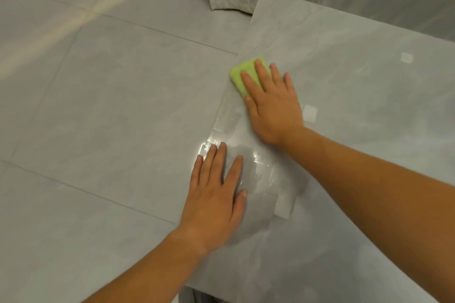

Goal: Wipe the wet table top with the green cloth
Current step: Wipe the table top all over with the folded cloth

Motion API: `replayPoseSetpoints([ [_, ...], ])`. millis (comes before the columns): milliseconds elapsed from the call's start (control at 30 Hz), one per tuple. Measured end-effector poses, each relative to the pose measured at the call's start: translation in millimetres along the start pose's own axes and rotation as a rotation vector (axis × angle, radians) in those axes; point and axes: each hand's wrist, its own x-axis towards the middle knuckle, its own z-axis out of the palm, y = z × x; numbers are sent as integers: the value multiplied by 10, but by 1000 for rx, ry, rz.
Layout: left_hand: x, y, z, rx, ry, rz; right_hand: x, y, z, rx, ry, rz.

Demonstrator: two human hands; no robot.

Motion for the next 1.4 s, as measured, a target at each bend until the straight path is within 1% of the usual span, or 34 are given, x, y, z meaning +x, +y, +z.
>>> replayPoseSetpoints([
  [67,-41,-28,-7,1,-8,13,-359,-100,95,-50,-19,-233],
  [133,-72,-53,-25,-4,-7,6,-645,-45,65,-67,-94,-460],
  [167,-92,-60,-32,-3,-8,2,-612,30,22,-82,-124,-521],
  [200,-108,-67,-32,8,-12,4,-485,108,-16,-107,-119,-528],
  [233,-123,-77,-26,22,-21,13,-315,179,-35,-116,-94,-465],
  [333,-163,-97,-9,48,-48,11,127,334,-111,-50,-25,-53],
  [367,-159,-95,-13,48,-49,8,134,304,-112,-27,-12,30],
  [400,-159,-88,-22,41,-58,7,48,242,-89,-27,-1,40],
  [433,-165,-84,-29,39,-71,6,-118,180,-54,-38,2,-24],
  [500,-163,-81,-41,51,-83,3,-567,115,1,-43,-43,-261],
  [533,-161,-77,-53,56,-90,-1,-771,141,2,-39,-93,-363],
  [567,-168,-74,-64,56,-96,-6,-886,208,-22,-44,-143,-426],
  [600,-179,-69,-70,52,-97,-8,-898,306,-69,-55,-168,-443],
  [633,-195,-60,-71,44,-94,-6,-833,409,-110,-75,-152,-403],
  [667,-221,-49,-71,35,-87,-2,-727,499,-136,-86,-112,-307],
  [767,-361,-41,-39,30,-55,5,-353,569,-192,-26,1,99],
  [800,-411,-45,-24,33,-47,6,-330,495,-180,2,18,180],
  [833,-462,-52,-7,37,-49,9,-391,398,-142,5,28,205],
  [867,-513,-60,8,39,-60,16,-553,300,-74,-6,38,172],
  [900,-553,-69,20,42,-69,24,-795,200,-10,-17,33,82],
  [933,-581,-81,26,44,-69,29,-1084,123,50,-29,15,-38],
  [1000,-611,-105,32,47,-64,30,-1590,116,99,-48,-72,-294],
  [1033,-628,-116,34,49,-64,31,-1703,214,97,-57,-91,-365],
  [1067,-647,-126,38,53,-64,35,-1747,309,82,-58,-92,-350],
  [1100,-669,-137,45,57,-65,39,-1756,367,60,-43,-75,-245],
  [1133,-700,-144,51,61,-67,37,-1758,372,40,-18,-44,-91],
  [1167,-729,-146,55,64,-68,33,-1769,316,40,15,-3,68],
  [1200,-753,-146,59,65,-67,32,-1812,201,61,38,35,186],
  [1233,-777,-138,63,61,-68,34,-1894,49,106,38,60,237],
  [1267,-803,-129,64,55,-72,37,-2002,-117,165,35,66,212],
  [1333,-851,-121,61,46,-80,35,-2180,-399,264,45,27,-5],
  [1367,-872,-124,59,48,-83,32,-2151,-471,273,42,-6,-121],
  [1400,-892,-130,60,54,-86,31,-2009,-500,262,31,-19,-199],
])
